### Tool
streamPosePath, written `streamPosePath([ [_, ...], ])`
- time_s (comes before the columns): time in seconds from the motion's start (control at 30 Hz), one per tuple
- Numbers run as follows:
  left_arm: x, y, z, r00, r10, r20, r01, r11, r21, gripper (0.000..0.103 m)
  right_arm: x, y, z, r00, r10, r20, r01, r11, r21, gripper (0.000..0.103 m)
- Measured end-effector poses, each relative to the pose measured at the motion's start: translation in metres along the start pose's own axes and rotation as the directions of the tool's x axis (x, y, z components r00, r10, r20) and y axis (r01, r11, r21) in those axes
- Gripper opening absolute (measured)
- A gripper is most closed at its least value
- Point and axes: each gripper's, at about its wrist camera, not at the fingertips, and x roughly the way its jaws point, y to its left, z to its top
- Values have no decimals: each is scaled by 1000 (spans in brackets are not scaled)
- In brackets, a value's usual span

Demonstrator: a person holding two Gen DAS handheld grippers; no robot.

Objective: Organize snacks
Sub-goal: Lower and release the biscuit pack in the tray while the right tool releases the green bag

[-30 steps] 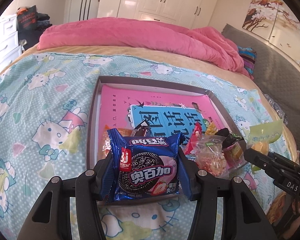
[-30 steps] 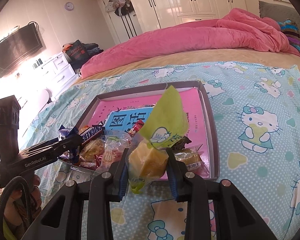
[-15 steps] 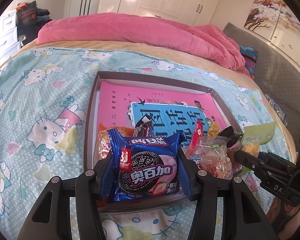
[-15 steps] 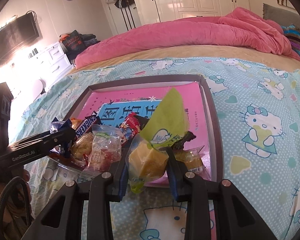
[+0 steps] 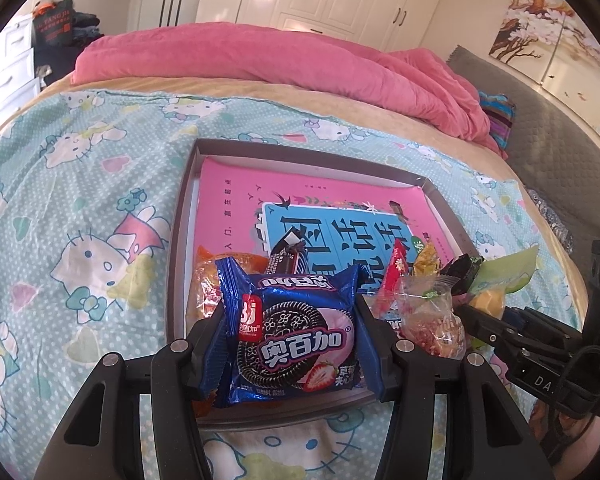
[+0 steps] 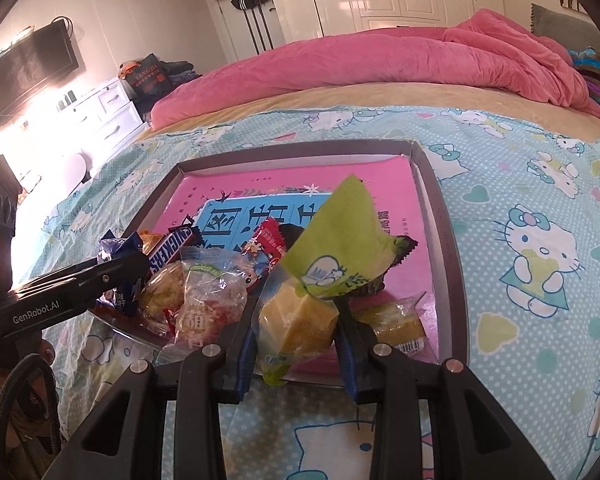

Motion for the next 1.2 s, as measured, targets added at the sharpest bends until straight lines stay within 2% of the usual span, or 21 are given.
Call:
streamPosePath([
  [0.3, 0, 1, 0, 1000, -3, -1, 3, 1000, -4, 57, -6, -1, 0, 1000, 10, 15, -10, 1000, 11, 38],
  [0.47, 0, 1, 0, 1000, -5, -1, 5, 1000, -6, 57, -11, 0, -1, 1000, 12, 25, -12, 1000, 11, 43],
  [0.9, -2, -1, -1, 1000, -12, -1, 12, 1000, -13, 58, -25, 3, 1, 999, -7, 54, 7, 1000, -1, 44],
  [1.03, -4, -2, 0, 1000, -16, 1, 16, 1000, -11, 59, -28, 4, 0, 998, -22, 60, 22, 1000, -2, 53],
  [1.2, -6, -5, 0, 1000, -18, 1, 18, 1000, -3, 62, -32, 3, 1, 997, -42, 70, 43, 999, -1, 54],
])
